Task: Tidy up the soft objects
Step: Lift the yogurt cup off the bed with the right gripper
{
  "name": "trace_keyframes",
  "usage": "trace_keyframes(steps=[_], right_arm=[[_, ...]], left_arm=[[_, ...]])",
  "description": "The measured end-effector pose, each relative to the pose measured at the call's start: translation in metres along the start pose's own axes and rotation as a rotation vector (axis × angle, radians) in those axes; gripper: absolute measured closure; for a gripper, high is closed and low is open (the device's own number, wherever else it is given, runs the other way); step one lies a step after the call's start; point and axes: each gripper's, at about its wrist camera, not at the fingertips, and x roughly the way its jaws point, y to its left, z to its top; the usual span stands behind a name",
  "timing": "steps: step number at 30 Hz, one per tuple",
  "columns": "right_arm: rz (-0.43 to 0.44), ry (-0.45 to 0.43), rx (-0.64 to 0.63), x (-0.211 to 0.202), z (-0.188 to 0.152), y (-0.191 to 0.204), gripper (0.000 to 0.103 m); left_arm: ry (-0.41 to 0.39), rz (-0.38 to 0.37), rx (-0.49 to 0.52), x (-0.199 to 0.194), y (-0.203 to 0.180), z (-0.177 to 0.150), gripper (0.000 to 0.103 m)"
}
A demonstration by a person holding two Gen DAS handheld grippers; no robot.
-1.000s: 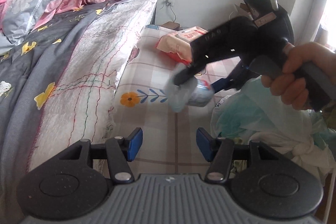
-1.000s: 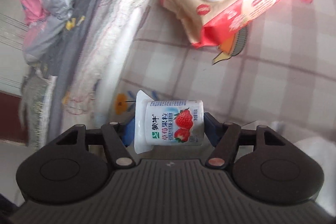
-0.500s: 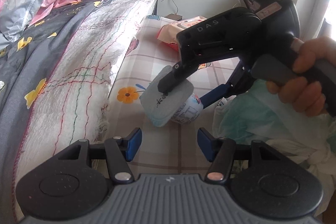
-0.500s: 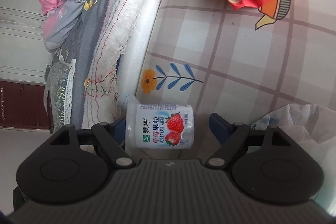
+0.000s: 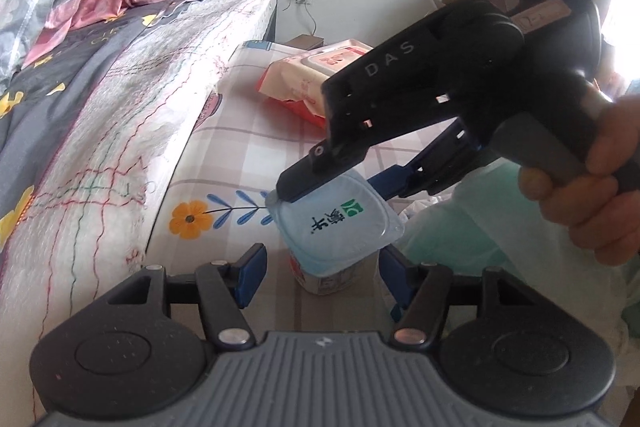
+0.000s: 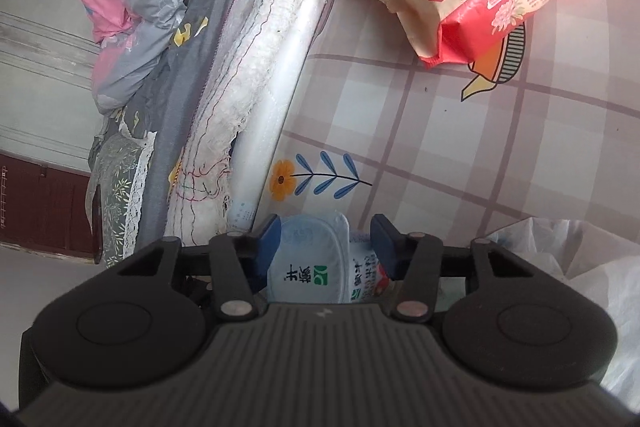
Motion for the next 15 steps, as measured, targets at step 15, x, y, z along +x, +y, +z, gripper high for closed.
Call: trace_keyframes(steps=[15], right_arm=[[0.041, -0.022, 0.008, -0.003, -0.007, 0.009, 0.066]], left_arm=[[-0.019, 0.015, 0.008, -0.003, -0.003, 0.011, 0.041]])
